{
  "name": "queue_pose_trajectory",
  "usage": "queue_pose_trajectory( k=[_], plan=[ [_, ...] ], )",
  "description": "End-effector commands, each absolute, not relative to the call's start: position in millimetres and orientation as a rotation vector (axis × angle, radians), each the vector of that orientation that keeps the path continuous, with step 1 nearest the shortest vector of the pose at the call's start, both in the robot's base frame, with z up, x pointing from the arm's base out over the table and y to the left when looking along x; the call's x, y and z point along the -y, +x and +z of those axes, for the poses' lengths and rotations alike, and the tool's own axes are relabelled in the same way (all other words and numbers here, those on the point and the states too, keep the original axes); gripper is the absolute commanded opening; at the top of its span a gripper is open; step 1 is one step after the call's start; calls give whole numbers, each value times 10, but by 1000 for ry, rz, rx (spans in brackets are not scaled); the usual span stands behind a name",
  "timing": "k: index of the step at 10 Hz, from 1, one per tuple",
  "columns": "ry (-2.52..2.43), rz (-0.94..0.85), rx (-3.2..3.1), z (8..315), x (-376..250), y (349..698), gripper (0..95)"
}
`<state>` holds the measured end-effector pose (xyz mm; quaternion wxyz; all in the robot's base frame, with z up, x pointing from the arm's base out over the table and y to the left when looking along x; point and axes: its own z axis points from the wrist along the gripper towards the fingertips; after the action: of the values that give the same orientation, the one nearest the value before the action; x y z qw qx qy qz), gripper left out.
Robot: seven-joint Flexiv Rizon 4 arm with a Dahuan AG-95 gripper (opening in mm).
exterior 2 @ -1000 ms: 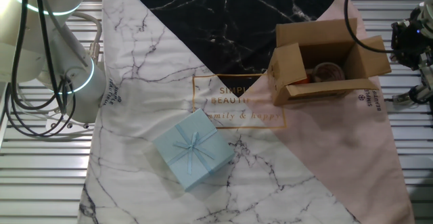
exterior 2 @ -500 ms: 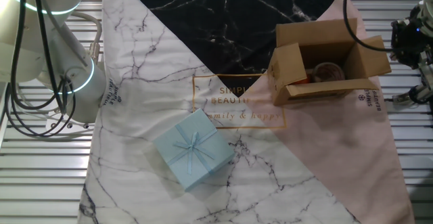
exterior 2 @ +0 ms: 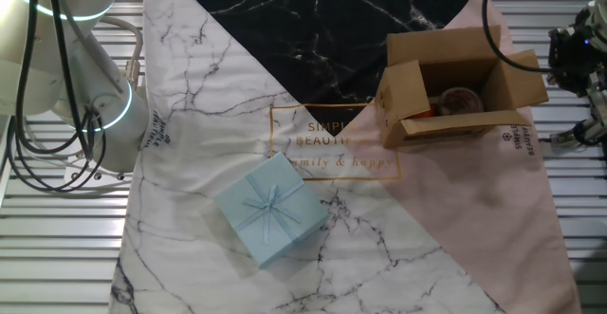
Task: Cover the box
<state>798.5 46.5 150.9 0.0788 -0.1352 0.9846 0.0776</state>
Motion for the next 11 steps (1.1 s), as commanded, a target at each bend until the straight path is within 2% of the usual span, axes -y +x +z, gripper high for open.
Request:
queue_pose_trajectory(
  k=[1,11],
  plan=[
    [-409,230,-2950,1507,-460,7987,0],
    [-415,224,-2972,1503,-434,7988,0]
  ],
)
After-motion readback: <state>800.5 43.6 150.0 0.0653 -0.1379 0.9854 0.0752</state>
